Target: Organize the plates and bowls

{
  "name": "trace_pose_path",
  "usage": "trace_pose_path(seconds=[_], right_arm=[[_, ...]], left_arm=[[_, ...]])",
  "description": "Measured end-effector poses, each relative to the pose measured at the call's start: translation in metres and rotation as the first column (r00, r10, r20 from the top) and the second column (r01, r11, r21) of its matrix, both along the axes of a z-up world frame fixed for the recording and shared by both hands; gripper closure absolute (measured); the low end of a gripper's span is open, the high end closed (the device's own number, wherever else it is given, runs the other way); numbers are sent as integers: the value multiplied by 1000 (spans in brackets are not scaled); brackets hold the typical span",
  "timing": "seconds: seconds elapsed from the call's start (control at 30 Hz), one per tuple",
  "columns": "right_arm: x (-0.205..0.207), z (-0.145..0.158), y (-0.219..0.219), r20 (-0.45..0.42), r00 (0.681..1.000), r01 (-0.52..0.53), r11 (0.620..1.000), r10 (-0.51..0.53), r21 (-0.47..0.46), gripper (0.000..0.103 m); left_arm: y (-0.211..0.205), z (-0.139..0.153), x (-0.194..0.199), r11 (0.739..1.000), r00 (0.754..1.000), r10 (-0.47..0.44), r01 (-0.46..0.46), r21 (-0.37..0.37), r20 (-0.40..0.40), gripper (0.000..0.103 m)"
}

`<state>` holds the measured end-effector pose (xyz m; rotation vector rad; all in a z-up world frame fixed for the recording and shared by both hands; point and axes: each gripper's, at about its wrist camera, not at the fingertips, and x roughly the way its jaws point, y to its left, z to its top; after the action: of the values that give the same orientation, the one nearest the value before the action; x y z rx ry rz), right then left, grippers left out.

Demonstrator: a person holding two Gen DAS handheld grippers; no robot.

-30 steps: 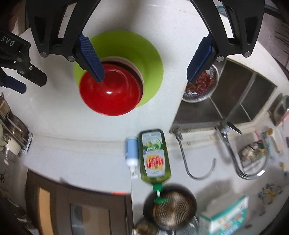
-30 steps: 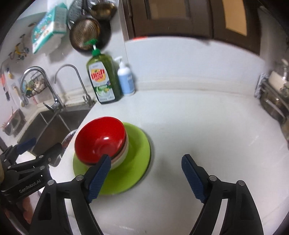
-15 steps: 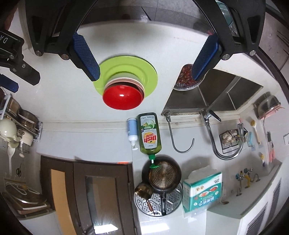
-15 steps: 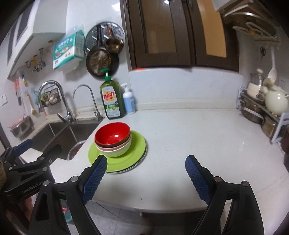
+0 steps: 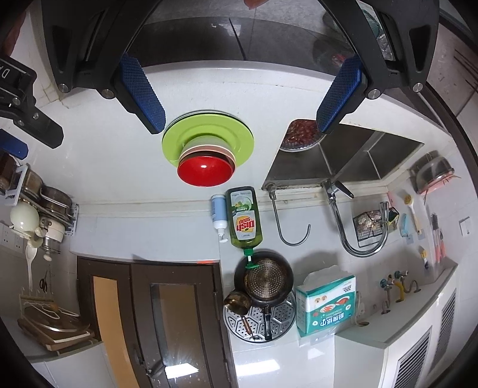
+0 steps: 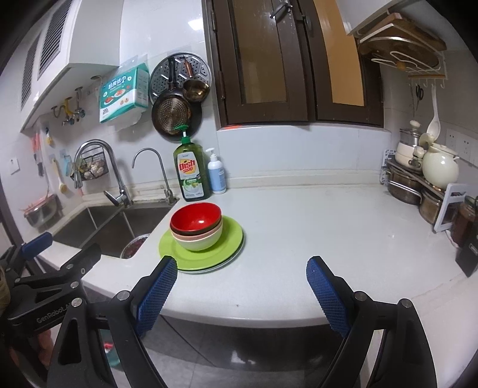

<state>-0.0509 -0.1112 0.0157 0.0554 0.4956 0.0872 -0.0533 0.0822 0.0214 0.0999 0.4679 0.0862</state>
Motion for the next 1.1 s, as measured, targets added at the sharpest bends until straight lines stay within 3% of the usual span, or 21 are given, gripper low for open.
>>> trace_pose_path(seconds=[1.1], right_arm=[[-63, 12, 29, 29, 998, 58, 998, -58, -14, 14]], left_arm=[[32, 15, -55, 998, 997, -70, 70, -2, 37, 0]])
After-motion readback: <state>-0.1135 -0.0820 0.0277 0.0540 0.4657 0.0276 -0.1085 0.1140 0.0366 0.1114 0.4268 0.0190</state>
